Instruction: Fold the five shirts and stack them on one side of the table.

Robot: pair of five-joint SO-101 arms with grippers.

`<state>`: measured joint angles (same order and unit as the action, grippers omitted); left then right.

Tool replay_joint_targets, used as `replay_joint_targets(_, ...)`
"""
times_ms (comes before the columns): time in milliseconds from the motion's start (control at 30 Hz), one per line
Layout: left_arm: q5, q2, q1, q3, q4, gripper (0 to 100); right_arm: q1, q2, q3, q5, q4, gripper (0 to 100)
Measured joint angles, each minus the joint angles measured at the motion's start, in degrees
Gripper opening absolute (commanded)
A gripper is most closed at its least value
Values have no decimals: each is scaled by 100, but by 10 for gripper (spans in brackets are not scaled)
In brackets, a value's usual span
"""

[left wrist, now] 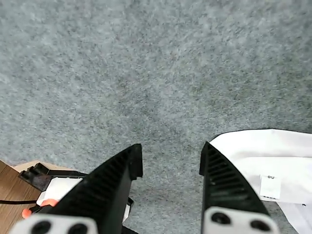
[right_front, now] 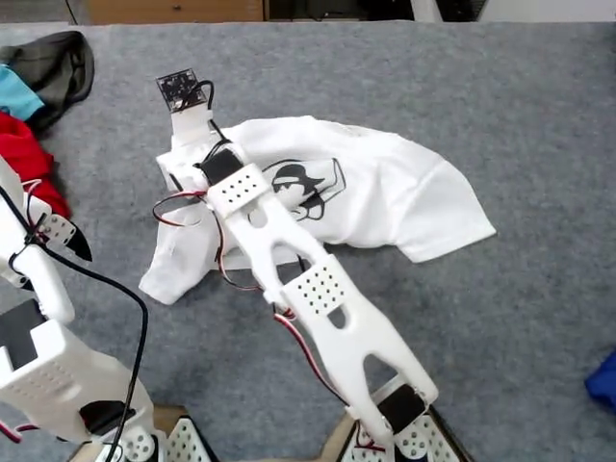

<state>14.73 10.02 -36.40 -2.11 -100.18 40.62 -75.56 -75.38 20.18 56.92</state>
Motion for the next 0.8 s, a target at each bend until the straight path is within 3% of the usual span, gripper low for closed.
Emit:
replay_joint_targets(400,0,0,0,0,0,203,-404,0,-782,0,193,18)
replay_joint_targets(633,0,0,0,0,0,203,-167,0,-782,255,299,307)
replay_joint_targets(800,0,0,0,0,0,203,273,-202,-510,378,290,321)
